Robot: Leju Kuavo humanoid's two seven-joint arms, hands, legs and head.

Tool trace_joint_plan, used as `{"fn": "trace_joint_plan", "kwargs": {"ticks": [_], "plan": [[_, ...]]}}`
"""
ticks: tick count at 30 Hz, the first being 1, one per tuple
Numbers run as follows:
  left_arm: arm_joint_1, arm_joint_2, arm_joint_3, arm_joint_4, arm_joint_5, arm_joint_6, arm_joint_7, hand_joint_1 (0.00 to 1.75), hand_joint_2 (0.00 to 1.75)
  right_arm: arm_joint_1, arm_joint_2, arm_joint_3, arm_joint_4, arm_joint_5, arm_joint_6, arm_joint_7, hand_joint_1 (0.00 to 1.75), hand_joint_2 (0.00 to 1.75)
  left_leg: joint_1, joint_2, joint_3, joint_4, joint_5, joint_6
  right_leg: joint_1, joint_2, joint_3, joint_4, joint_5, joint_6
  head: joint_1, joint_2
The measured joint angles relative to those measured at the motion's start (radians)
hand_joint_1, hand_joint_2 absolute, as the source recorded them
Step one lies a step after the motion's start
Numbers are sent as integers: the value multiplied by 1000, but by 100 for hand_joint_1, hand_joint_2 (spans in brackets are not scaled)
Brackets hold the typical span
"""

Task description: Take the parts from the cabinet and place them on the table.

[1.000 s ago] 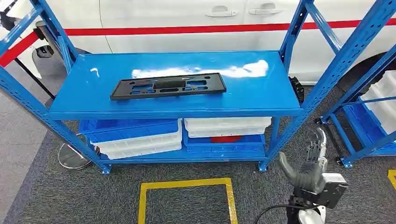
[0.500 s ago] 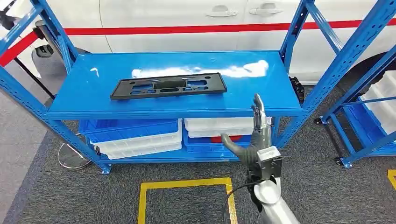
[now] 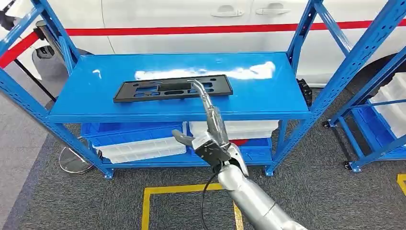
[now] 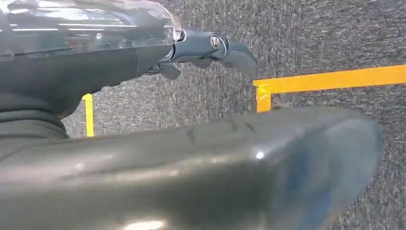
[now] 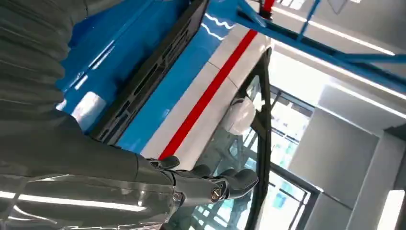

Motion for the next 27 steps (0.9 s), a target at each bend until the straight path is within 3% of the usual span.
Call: {"fn": "trace_joint_plan", "kwargs": {"ticks": [14, 19, 22, 23, 25, 26, 27], "plan": [[-1, -2, -2, 0, 9, 16, -2, 0, 0, -215, 117, 50, 365, 279, -77, 153, 0, 175, 0, 0, 0, 0, 0, 0, 0, 0, 0, 0, 0, 0, 0, 0], [0, -2, -2, 0, 19, 9, -19, 0, 0, -271, 146, 50, 491, 376, -111, 183, 0, 175, -2, 0, -3, 9, -1, 2, -3, 0, -2, -4, 6, 8, 0, 0], [0, -2, -2, 0, 24, -14, -38, 0, 0, -284, 161, 49, 530, 432, -122, 192, 0, 175, -3, 0, -8, 1, 7, 13, -4, 1, 0, -14, 14, 21, 0, 0], [-2, -4, -2, 0, 31, -29, -48, 0, 0, -294, 168, 48, 555, 453, -125, 196, 0, 175, 12, 5, 6, -20, 22, 22, -1, 0, -4, -8, 8, 24, 0, 0], [-4, -5, -1, 0, 34, -50, -63, 0, 0, -311, 175, 45, 601, 487, -131, 201, 0, 175, 10, 5, 6, -25, 27, 28, -1, 0, -51, 71, -25, 28, 0, 0], [-3, -5, -1, 0, 36, -67, -74, 0, 0, -311, 175, 41, 628, 507, -135, 205, 0, 175, 10, 4, 6, -25, 26, 29, -3, 0, -109, 174, -59, 31, 0, 0], [-1, -5, -1, 0, 40, -76, -79, 0, 0, -308, 175, 38, 645, 513, -136, 206, 0, 175, 10, 4, 7, -25, 24, 30, -4, 0, -155, 247, -74, 33, 0, 0]]}}
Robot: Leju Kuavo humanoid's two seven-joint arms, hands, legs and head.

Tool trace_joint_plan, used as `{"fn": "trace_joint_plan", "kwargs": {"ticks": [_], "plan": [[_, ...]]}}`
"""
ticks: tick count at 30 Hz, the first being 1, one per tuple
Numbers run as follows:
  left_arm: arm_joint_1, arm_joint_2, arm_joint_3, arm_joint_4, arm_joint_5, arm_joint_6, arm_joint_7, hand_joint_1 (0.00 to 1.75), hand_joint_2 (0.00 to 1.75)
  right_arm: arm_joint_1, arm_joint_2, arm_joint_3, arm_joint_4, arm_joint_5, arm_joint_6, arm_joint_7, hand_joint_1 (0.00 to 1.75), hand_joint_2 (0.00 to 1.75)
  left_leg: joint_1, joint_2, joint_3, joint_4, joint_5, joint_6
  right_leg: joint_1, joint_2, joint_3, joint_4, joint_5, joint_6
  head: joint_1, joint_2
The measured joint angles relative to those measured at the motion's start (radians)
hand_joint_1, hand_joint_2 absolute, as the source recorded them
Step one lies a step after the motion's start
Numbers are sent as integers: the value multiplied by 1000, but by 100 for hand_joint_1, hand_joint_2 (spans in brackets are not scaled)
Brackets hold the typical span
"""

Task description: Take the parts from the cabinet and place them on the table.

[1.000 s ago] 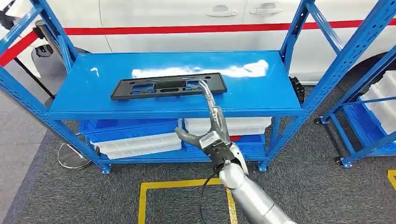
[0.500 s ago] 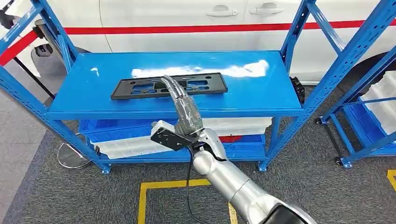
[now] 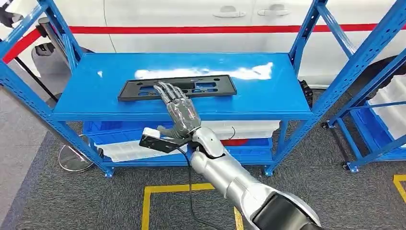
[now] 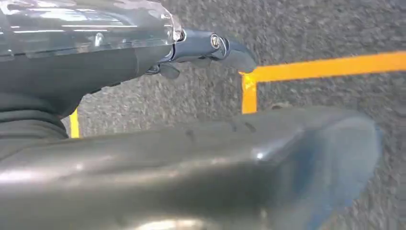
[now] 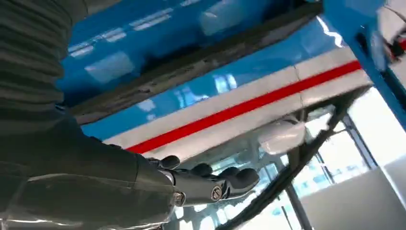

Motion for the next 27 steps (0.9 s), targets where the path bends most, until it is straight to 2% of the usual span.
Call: {"fn": "trace_joint_plan", "kwargs": {"ticks": [1, 2, 3, 4, 5, 6, 7, 8, 9, 10, 11, 12, 14, 15, 16, 17, 18, 20, 21, 22, 23, 25, 26, 27], "plan": [[1, 0, 0, 0, 1, -8, -5, 0, 0, 4, 0, -2, 15, 3, 0, 2, 0, 175, 0, -1, 1, 1, -3, -1, -1, 0, -32, 39, 4, 1, 0, 0], [2, 0, 0, 0, 3, -14, -10, 0, 0, 8, 0, -6, 30, 7, 0, 4, 0, 175, 0, -4, 7, 2, -9, -2, -3, 0, -49, 31, 40, 2, 0, 0], [3, 0, 0, 0, 3, -20, -13, 0, 0, 8, 0, -10, 41, 12, 0, 3, 0, 175, 0, -6, 17, 3, -17, -5, -4, -1, -36, -25, 93, 1, 0, 0], [3, -1, 0, 0, 4, -27, -14, 0, 0, 8, 0, -13, 49, 12, 0, 2, 0, 175, 0, -6, 28, 4, -27, -8, -4, -1, -9, -101, 150, -3, 0, 0], [3, -2, 0, 0, 5, -31, -16, 0, 0, 8, 0, -17, 57, 12, 0, 1, 0, 175, 0, -6, 42, 7, -42, -12, -3, -1, 23, -198, 208, -8, 0, 0], [5, -2, 1, 3, 7, -34, -17, 0, 0, 8, -4, -22, 71, 12, 0, 1, 0, 175, -1, -6, 34, 5, -50, -18, 1, 1, 30, -185, 186, -14, 0, 0], [-2, -2, 1, 4, 7, -35, -19, 0, 0, 8, -1, -24, 77, 12, -2, 0, 0, 175, -4, -6, 32, 17, -56, -27, 4, 1, 37, -209, 185, -19, -1, 0], [-2, -3, 1, 5, 7, -37, -20, 0, 0, 10, -2, -27, 82, 12, -2, 0, 0, 175, 0, -5, 31, 16, -58, -31, 10, 0, 39, -220, 163, -28, 0, 0], [-3, -4, 1, 5, 8, -38, -20, 0, 0, 11, -2, -29, 87, 12, -2, 0, 0, 175, 2, -3, 25, 11, -58, -36, 14, 1, 37, -220, 153, -39, 0, 0], [-3, -5, 1, 5, 8, -38, -20, 0, 0, 10, -2, -29, 90, 13, -2, 0, 0, 175, 3, -1, 28, 8, -60, -40, 14, 1, 39, -227, 149, -44, -1, 0], [-5, -4, 1, 5, 8, -38, -19, 0, 0, 10, 2, -30, 90, 13, -3, 0, 0, 175, 2, 0, 31, 9, -73, -47, 3, 2, 51, -240, 146, -48, -1, 0], [-5, -4, 1, 5, 10, -38, -21, 0, 0, 9, 2, -31, 93, 13, -5, -2, 0, 175, 4, 0, 16, 52, -82, -53, 1, 3, 60, -247, 142, -52, -1, 0], [-5, -4, 1, 6, 10, -38, -21, 0, 0, 11, 2, -32, 99, 13, -5, -2, 0, 175, 10, 0, -81, 210, -137, -67, -1, 1, 70, -252, 135, -55, -1, 0], [-5, -4, 1, 6, 10, -38, -21, 0, 0, 16, 1, -33, 103, 13, -5, -2, 0, 175, 14, 0, -143, 304, -163, -74, -1, 1, 74, -252, 130, -55, -1, 0], [-4, -4, 1, 6, 10, -38, -21, 0, 0, 21, 0, -34, 108, 13, -5, -2, 0, 175, 16, 0, -184, 352, -161, -77, -1, 1, 79, -251, 126, -55, -1, 0], [-4, -4, 1, 6, 10, -38, -21, 0, 0, 25, 0, -34, 111, 13, -5, -2, 0, 175, 18, 0, -204, 355, -133, -79, -1, 1, 86, -251, 123, -54, -1, 0], [0, -4, 1, 7, 10, -38, -21, 0, 0, 26, 0, -34, 112, 13, -5, -2, 0, 175, 19, 0, -205, 316, -81, -79, -2, 3, 92, -250, 118, -52, -1, 0], [1, -3, 1, 8, 10, -40, -21, 0, 0, 23, 1, -34, 112, 13, -4, -2, 0, 175, 21, 1, -166, 156, 49, -76, -4, 5, 108, -249, 110, -45, -1, 0], [3, -3, 1, 9, 11, -42, -23, 0, 0, 23, 2, -34, 113, 13, -4, -3, 0, 175, 20, 5, -153, 105, 72, -72, -4, 5, 111, -250, 107, -39, 0, 0], [2, -3, 1, 11, 13, -45, -25, 0, 0, 22, 2, -35, 116, 13, -4, -5, 0, 175, 11, 5, -152, 94, 69, -68, 2, 6, 108, -247, 109, -33, -1, 0], [-4, -3, 2, 11, 14, -48, -29, 0, 0, 22, 2, -37, 116, 12, -4, -10, 0, 175, 11, 3, -142, 71, 51, -54, 3, 4, 101, -247, 113, -25, -1, 0], [-3, -3, 2, 11, 14, -52, -32, 0, 0, 24, 3, -45, 117, 12, -5, -19, 0, 175, 9, -1, -149, 76, 55, -42, 2, 0, 101, -253, 117, -15, -1, 0], [-1, -3, 2, 11, 15, -53, -32, 0, 0, 22, 4, -51, 117, 12, -5, -24, 0, 175, 17, -1, -144, 66, 62, -30, 4, -1, 100, -250, 112, -7, -1, 0], [1, -4, 2, 11, 15, -53, -32, 0, 0, 22, 4, -56, 117, 12, -6, -29, 0, 175, 15, -1, -142, 63, 65, -26, -1, -1, 95, -232, 98, -3, 0, 0]]}}
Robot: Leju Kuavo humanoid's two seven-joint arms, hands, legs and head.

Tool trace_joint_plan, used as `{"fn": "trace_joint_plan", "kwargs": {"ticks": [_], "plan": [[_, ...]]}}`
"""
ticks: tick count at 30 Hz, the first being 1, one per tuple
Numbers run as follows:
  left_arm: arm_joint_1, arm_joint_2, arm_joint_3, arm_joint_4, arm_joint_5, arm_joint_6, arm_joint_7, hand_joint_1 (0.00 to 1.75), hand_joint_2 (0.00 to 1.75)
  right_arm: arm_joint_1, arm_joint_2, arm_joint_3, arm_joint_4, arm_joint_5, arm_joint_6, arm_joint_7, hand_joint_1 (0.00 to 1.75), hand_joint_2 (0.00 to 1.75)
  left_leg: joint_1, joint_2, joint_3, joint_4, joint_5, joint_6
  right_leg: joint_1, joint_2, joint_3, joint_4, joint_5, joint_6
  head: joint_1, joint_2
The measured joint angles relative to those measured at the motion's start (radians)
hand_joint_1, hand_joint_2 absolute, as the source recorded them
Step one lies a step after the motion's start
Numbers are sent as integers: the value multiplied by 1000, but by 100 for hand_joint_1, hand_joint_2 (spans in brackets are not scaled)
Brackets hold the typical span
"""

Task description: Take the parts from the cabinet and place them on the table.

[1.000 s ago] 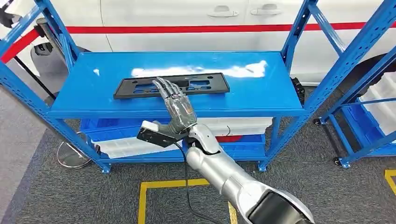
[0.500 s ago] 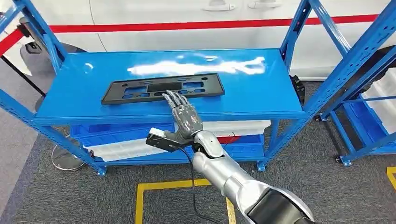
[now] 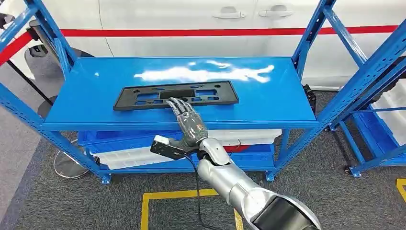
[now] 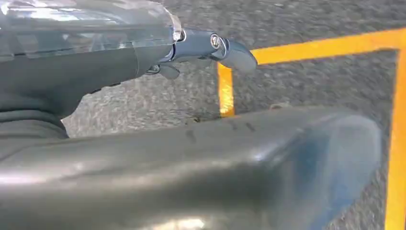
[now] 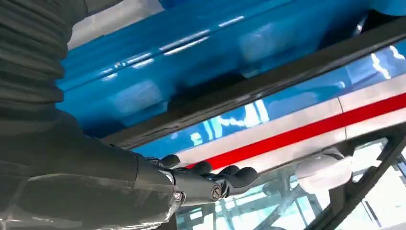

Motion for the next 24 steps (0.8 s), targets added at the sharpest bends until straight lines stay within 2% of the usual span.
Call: {"fn": "trace_joint_plan", "kwargs": {"ticks": [1, 3, 4, 5, 6, 8, 9, 10, 11, 13, 14, 15, 16, 17, 19, 20, 21, 22, 23, 24], "plan": [[-1, 0, 0, 0, 0, 0, 0, 0, 0, -1, 0, -7, 2, 0, -1, -3, 0, 175, -1, 0, -1, 0, 0, 11, 1, 0, -24, 52, -33, 1, 0, 0], [-2, 0, 1, 0, -2, -1, -2, 0, 0, 3, -1, -19, 6, 0, -3, -5, 0, 175, -6, 0, -1, 0, 0, 16, 0, 0, -103, 214, -104, 3, 0, 0], [-1, 0, 1, 0, -2, -2, -3, 0, 0, 5, -2, -25, 9, 0, -6, -6, 0, 175, -8, 0, -1, 1, -1, 18, 0, 0, -137, 278, -120, 3, 0, 0], [0, 0, 1, 0, -3, -3, -3, 0, 0, 6, -2, -31, 11, 0, -8, -8, 0, 175, -10, -1, 0, 2, -2, 19, 0, 0, -149, 293, -111, 1, 0, 0], [-1, -1, 1, 0, -3, -3, -3, 0, 0, 6, -3, -38, 14, 0, -11, -11, 0, 175, -12, -2, 2, 3, -4, 20, 1, 0, -136, 259, -78, -2, 0, 0], [-1, -1, 1, 0, -3, -5, -3, 0, 0, 5, -3, -48, 14, 0, -13, -15, 0, 175, -16, -4, 7, 5, -8, 20, 3, 1, -78, 136, -7, -12, 0, 0], [-2, -1, 1, 0, -3, -6, -3, 0, 0, 5, -3, -50, 14, 0, -13, -15, 0, 175, -17, -4, 10, 5, -10, 20, 6, 1, -55, 91, 15, -17, 0, 0], [-2, -3, 1, 0, -3, -6, -3, 0, 0, 4, -3, -52, 14, 0, -13, -15, 0, 175, -17, -4, 12, 5, -13, 19, 9, 1, -24, 30, 41, -26, 0, 0], [-2, -5, 1, 0, -4, -8, -3, 0, 0, 3, -3, -56, 15, 0, -13, -15, 0, 175, -24, -4, 9, 8, -16, 13, 13, 1, -6, 5, 24, -34, 0, 0], [-3, -6, 1, 0, -6, -10, -3, 0, 0, 3, -3, -61, 15, 0, -13, -15, 0, 175, -19, -4, 7, 7, -18, 5, 17, 1, -8, -14, 23, -31, 0, 0], [-3, -7, 1, 0, -6, -11, -3, 0, 0, 2, -4, -64, 15, 0, -13, -14, 0, 175, -17, -3, 10, 1, -19, -2, 18, 2, -7, -14, 20, -34, 0, 0], [-3, -7, 1, 0, -6, -13, -3, 0, 0, 1, -4, -66, 15, 0, -13, -14, 0, 175, -22, -3, 15, -2, -22, -8, 10, 4, 0, -26, 22, -36, 0, 0], [-4, -6, 1, 0, -6, -13, -2, 0, 0, 2, -2, -67, 14, 0, -14, -14, 0, 175, -17, -1, 16, 8, -30, -11, 2, 0, 14, -37, 25, -37, 0, 0], [-5, -6, 1, 0, -6, -13, -3, 0, 0, 0, -2, -68, 14, 0, -14, -14, 0, 175, -19, -1, 1, 49, -54, -16, 0, 0, 23, -42, 23, -42, -1, 0], [-5, -6, 1, 0, -5, -13, -2, 0, 0, 0, -1, -69, 14, 3, -19, -13, 0, 175, -9, -1, -80, 201, -118, -27, -1, -2, 29, -42, 17, -45, 0, 0], [-4, -6, 1, 0, -3, -13, -1, 0, 0, 3, -1, -71, 15, 4, -23, -11, 0, 175, -6, -1, -124, 275, -140, -33, -1, -2, 30, -42, 15, -45, 0, 0], [-2, -6, 1, 0, -2, -13, 0, 0, 0, 6, -1, -72, 16, 4, -25, -10, 0, 175, -2, -1, -150, 309, -137, -37, -1, -2, 32, -41, 12, -44, 0, 0], [0, -6, 1, 0, -2, -12, 1, 0, 0, 7, -1, -72, 16, 6, -27, -10, 0, 175, 2, 0, -149, 288, -106, -40, -2, 0, 36, -41, 9, -41, 0, 0], [0, -6, 1, 0, -2, -11, 1, 0, 0, 7, -1, -72, 16, 7, -30, -8, 0, 175, 4, 0, -132, 239, -67, -42, -3, 1, 40, -40, 6, -39, 0, 0], [-1, -6, 1, 1, -2, -10, 1, 0, 0, 6, -1, -74, 15, 8, -34, -5, 0, 175, 7, 1, -91, 138, -5, -43, -6, 2, 47, -38, -1, -33, 0, 0]]}}
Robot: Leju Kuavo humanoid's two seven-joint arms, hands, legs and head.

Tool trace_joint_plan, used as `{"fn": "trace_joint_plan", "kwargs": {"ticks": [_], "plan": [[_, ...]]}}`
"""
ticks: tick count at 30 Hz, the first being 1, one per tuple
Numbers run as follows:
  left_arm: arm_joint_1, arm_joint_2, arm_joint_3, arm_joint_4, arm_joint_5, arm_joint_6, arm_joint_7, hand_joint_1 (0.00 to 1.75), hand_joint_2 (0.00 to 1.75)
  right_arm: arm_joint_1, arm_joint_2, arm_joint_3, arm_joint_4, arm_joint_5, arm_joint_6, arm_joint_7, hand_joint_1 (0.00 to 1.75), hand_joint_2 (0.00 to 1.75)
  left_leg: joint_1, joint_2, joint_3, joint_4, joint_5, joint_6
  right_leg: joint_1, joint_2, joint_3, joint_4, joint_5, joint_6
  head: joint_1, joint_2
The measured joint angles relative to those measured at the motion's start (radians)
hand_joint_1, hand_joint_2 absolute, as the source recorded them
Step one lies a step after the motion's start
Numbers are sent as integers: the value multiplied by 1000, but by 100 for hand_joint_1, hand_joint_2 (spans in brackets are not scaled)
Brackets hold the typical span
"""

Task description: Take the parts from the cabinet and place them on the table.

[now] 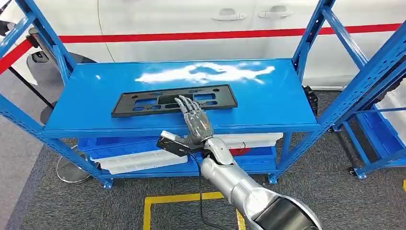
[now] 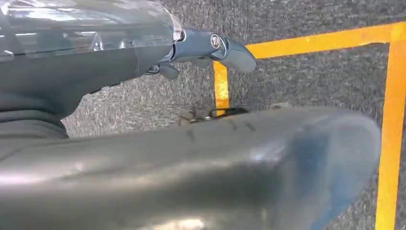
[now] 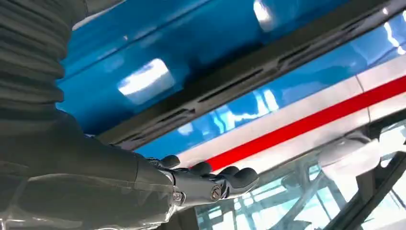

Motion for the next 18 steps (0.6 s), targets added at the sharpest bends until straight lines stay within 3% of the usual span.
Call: {"fn": "trace_joint_plan", "kwargs": {"ticks": [1, 2, 3, 6, 8, 11, 12, 13, 14, 15, 16, 18], "plan": [[0, 0, 0, 0, 0, 1, 0, 0, 0, 0, 0, -1, 0, 1, -3, 1, 0, 175, 3, 2, 39, -91, 48, -1, -1, 0, 7, 3, -7, 7, 0, 0], [0, -1, 0, 0, 1, 1, 1, 0, 0, -1, 0, -3, 0, 2, -4, 2, 0, 175, -5, 2, 55, -116, 30, 0, 5, 0, 7, 5, -12, 14, 0, 0], [-1, -1, 0, 1, 1, 1, 1, 0, 0, -2, 0, -5, 0, 3, -5, 3, 0, 175, -6, -1, 59, -133, 28, 13, 6, 1, 3, 10, -14, 18, 0, 0], [-1, -1, 0, 1, 2, 0, 1, 0, 0, -3, 0, -6, 0, 8, -9, 5, 0, 175, -10, -3, 56, -128, 24, 34, 3, -2, 5, 5, -16, 35, 0, 0], [1, -1, 0, 1, 3, -2, 1, 0, 0, -5, 1, -7, 0, 9, -13, 5, 0, 175, -7, -3, 67, -137, 25, 49, -1, -2, -7, 43, -43, 43, 0, 0], [-1, -1, 0, 1, 3, -7, 0, 0, 0, -3, 0, -8, 5, 10, -14, 8, 0, 175, -13, -3, 76, -136, 17, 63, 2, -2, -141, 288, -138, 45, 0, 0], [0, -1, 0, 1, 3, -6, 1, 0, 0, -1, -1, -9, 9, 11, -14, 8, 0, 175, -16, -3, 80, -135, 13, 66, 2, -2, -173, 334, -140, 43, 0, 0], [1, -1, 0, 1, 4, -5, 2, 0, 0, -1, -1, -10, 11, 13, -14, 8, 0, 175, -19, -4, 85, -135, 10, 66, 3, -2, -181, 329, -119, 39, 0, 0], [1, -1, 0, 2, 3, -1, 2, 0, 0, -1, -1, -12, 14, 15, -15, 11, 0, 175, -22, -7, 92, -135, 5, 67, 6, -2, -167, 277, -71, 32, 0, 0], [0, -3, 0, 2, 4, 2, 2, 0, 0, -3, 0, -15, 15, 20, -17, 15, 0, 175, -22, -8, 100, -134, 0, 69, 5, -2, -135, 197, -16, 29, 0, 0], [0, -3, 0, 2, 7, 6, 2, 0, 0, -5, 0, -16, 16, 30, -22, 25, 0, 175, -25, -9, 109, -133, -9, 69, 5, -2, -94, 93, 51, 35, 0, 0], [-3, -2, 0, 3, 10, 10, 4, 0, 0, -9, 1, -17, 23, 37, -31, 32, 0, 175, -37, -13, 102, -120, -18, 64, 4, 0, -70, 22, 49, 46, 0, 0]]}}
